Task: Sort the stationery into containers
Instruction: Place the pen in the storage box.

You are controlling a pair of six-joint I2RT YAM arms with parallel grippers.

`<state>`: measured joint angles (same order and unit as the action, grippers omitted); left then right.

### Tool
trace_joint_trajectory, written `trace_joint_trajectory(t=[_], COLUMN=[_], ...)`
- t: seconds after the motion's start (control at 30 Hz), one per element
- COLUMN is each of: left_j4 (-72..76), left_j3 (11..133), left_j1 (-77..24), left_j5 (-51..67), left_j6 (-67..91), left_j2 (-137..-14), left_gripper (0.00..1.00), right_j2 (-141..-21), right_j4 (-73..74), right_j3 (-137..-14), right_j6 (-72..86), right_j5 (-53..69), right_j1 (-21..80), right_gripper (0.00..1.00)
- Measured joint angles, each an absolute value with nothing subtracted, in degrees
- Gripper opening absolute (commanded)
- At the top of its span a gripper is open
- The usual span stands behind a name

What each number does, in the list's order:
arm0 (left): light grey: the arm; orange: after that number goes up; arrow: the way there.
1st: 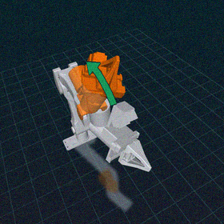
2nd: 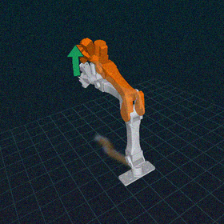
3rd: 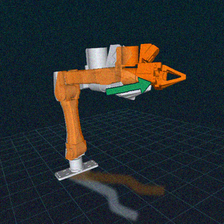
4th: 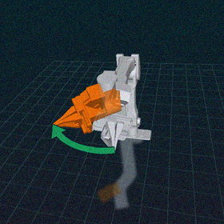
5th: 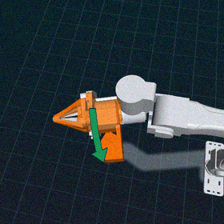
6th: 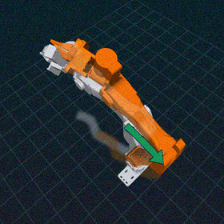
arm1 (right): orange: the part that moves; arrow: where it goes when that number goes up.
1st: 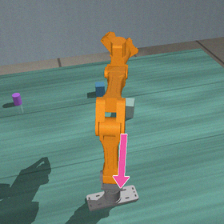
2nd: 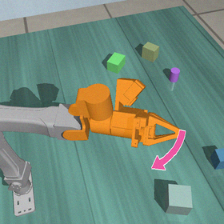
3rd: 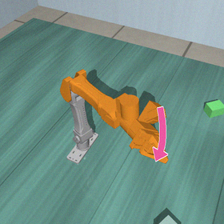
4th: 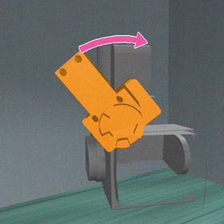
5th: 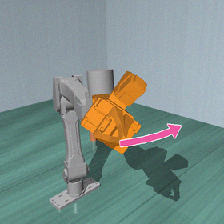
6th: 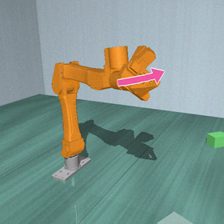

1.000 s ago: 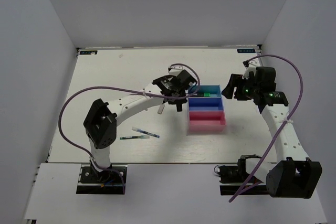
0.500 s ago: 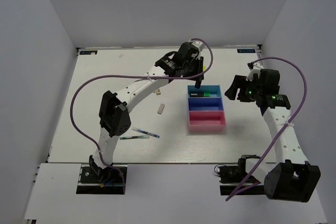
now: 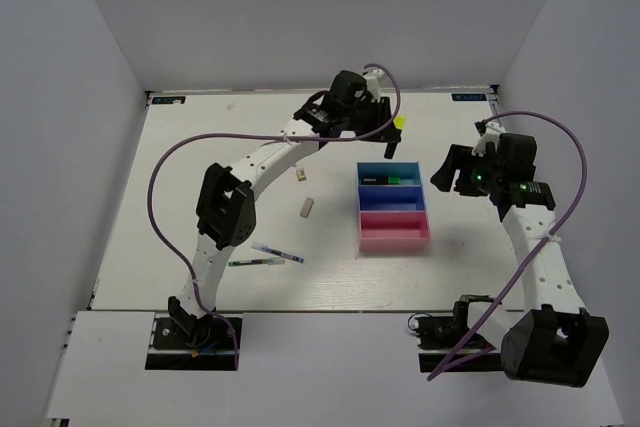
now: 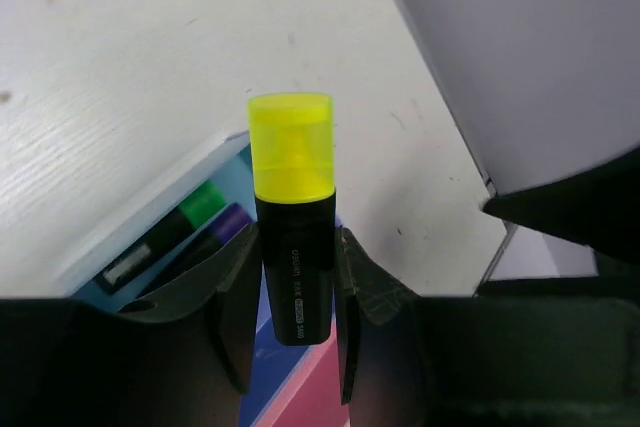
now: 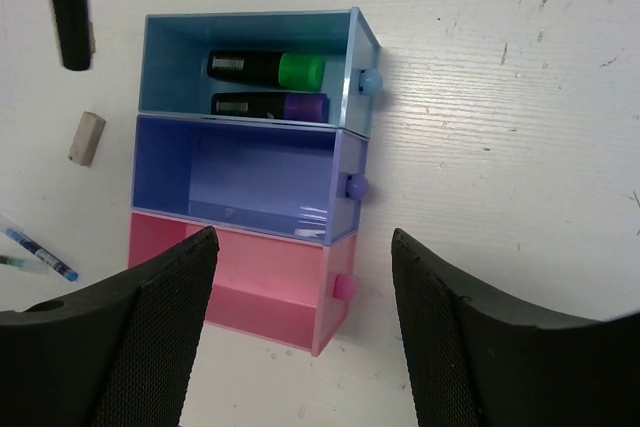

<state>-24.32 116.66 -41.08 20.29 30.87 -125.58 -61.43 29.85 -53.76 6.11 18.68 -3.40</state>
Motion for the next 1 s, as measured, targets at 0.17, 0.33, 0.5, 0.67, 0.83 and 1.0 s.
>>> trace_joint_trajectory(t=[0.17,0.33,0.5,0.67,0.83,1.0], left_j4=[-26.94,-26.37,-22.87,-19.73,-17.54,-17.67], left_j3=[120.95,110.69,102.19,104.05,104.95,105.82], left_j1=[-41.71,-42.96,-46.17,-49.08,-49.15,-48.66], left_j5=[24.16,21.39,13.98,11.05,9.78,8.23], left_j6=[19.75,6.76,-3.01,-7.73,-10.66,-14.39], left_j2=[-125.47,-122.43,-121.84,-121.93,-122.02,-123.66], left_gripper=[0.0,0.0,0.0,0.0,0.0,0.0], right_j2=[-61.17,-61.17,-61.17,-61.14,-61.14,-61.17], right_j4=[29.82,29.65,28.88,28.49,28.38,28.16], right_j3=[-53.74,-53.52,-52.9,-52.58,-52.53,-51.81], right_j6=[6.24,6.28,6.28,6.31,6.35,6.5], right_j5=[19.51,20.32,21.23,22.17,23.16,24.25], right_j1=[-4.27,-4.67,-5.3,-6.22,-6.79,-7.16], right_gripper=[0.73,0.73,0.73,0.73,0.73,0.73])
